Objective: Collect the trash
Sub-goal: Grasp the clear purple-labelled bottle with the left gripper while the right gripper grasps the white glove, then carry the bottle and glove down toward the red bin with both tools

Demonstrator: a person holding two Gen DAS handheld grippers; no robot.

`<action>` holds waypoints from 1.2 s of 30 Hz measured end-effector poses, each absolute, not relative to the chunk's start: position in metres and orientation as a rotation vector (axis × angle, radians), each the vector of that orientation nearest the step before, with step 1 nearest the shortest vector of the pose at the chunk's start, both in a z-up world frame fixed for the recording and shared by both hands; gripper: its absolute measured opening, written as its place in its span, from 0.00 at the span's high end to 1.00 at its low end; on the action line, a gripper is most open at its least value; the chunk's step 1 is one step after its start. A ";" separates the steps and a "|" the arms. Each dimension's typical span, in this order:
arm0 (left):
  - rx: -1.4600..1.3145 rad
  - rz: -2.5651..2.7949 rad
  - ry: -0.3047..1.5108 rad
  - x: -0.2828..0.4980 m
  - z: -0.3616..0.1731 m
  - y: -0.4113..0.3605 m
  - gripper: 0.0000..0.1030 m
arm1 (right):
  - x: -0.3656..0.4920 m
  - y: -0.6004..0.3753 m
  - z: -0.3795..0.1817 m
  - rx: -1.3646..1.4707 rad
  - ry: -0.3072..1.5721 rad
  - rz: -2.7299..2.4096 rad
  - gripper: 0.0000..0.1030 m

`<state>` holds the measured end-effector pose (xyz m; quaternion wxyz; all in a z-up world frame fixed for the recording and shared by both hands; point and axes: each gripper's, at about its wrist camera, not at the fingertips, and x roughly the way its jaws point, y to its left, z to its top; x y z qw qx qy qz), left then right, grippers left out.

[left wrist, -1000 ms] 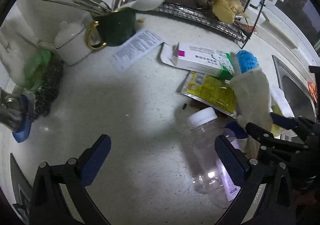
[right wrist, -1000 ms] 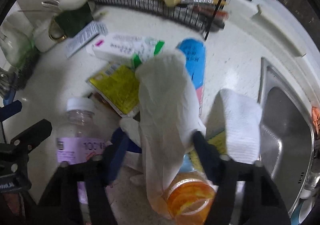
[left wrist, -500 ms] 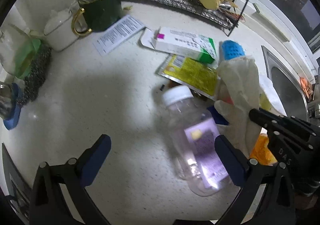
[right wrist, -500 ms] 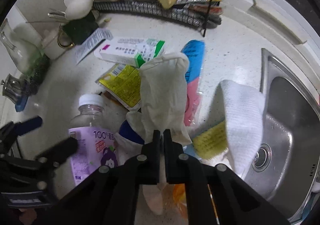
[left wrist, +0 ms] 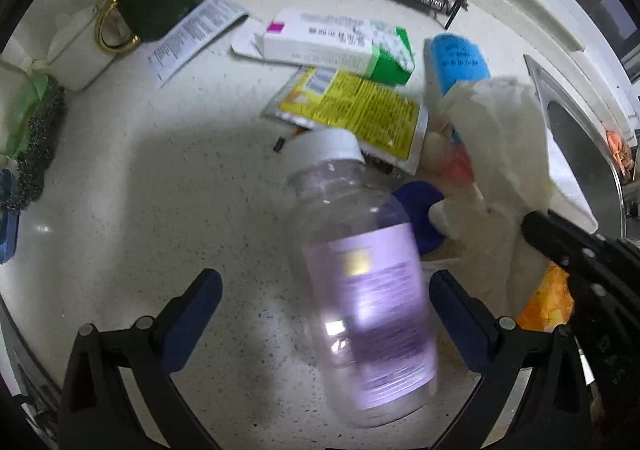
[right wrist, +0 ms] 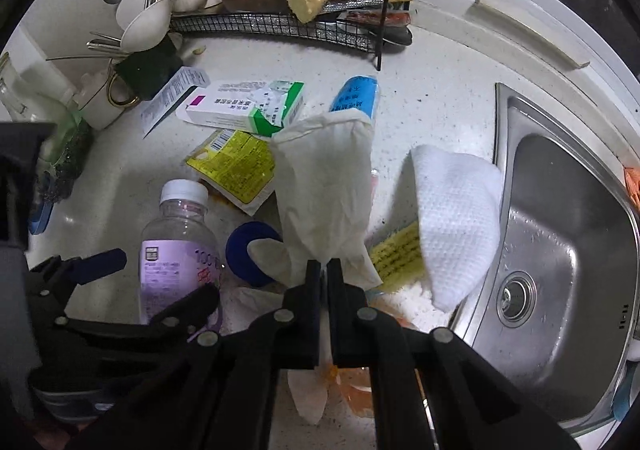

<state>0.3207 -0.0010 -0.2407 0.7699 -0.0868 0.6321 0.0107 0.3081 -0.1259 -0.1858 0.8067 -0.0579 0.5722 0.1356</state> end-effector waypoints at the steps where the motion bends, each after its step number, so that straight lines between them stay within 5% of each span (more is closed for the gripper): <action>1: -0.194 0.018 1.375 0.320 -0.242 -0.001 0.00 | 0.307 -0.125 -0.186 -0.124 1.224 0.290 0.97; 4: -0.196 0.019 1.377 0.321 -0.246 0.001 0.07 | 0.303 -0.124 -0.188 -0.122 1.232 0.291 0.97; 5: -0.196 0.024 1.377 0.321 -0.247 0.003 0.14 | 0.302 -0.124 -0.189 -0.117 1.237 0.289 0.97; 7: -0.214 0.011 1.387 0.321 -0.250 0.005 0.49 | 0.301 -0.125 -0.191 -0.114 1.242 0.283 0.97; 8: -0.213 0.004 1.390 0.321 -0.250 0.006 0.51 | 0.300 -0.125 -0.191 -0.111 1.241 0.282 0.97; 19: -0.163 -0.050 1.201 0.290 -0.175 -0.006 0.51 | 0.262 -0.138 -0.134 -0.062 1.131 0.295 0.97; 36: -0.054 -0.220 0.895 0.139 -0.041 -0.101 0.52 | 0.100 -0.228 -0.020 0.000 0.830 0.188 0.97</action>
